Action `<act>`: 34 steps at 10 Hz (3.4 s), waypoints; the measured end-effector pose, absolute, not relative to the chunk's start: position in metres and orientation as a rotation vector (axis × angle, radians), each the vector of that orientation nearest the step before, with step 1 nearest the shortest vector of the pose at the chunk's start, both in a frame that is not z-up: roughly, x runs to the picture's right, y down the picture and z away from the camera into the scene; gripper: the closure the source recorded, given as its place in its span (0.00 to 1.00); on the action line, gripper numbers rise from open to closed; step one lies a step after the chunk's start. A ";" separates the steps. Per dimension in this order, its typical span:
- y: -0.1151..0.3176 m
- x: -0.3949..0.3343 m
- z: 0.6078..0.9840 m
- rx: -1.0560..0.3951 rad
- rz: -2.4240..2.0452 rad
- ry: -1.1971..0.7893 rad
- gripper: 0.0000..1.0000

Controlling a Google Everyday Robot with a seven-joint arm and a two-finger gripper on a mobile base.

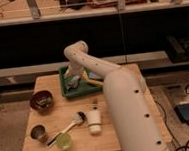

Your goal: Place towel in plastic cup

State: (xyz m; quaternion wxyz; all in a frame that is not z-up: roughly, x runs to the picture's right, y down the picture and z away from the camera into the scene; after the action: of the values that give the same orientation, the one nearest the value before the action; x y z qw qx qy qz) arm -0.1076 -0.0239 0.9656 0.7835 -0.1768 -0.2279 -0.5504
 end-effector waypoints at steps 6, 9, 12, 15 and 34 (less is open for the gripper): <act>-0.012 -0.104 0.994 -0.405 -1.163 -0.484 0.41; -0.011 -0.108 0.989 -0.393 -1.181 -0.485 0.71; -0.013 -0.109 0.980 -0.368 -1.175 -0.499 0.98; -0.023 -0.106 0.953 -0.307 -1.141 -0.570 0.98; 0.082 -0.107 0.738 -0.206 -1.511 -0.900 0.98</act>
State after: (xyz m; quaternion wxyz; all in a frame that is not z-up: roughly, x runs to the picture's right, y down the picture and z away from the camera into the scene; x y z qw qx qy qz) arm -0.1066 0.0816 0.7378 0.6331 -0.0900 -0.3933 -0.6606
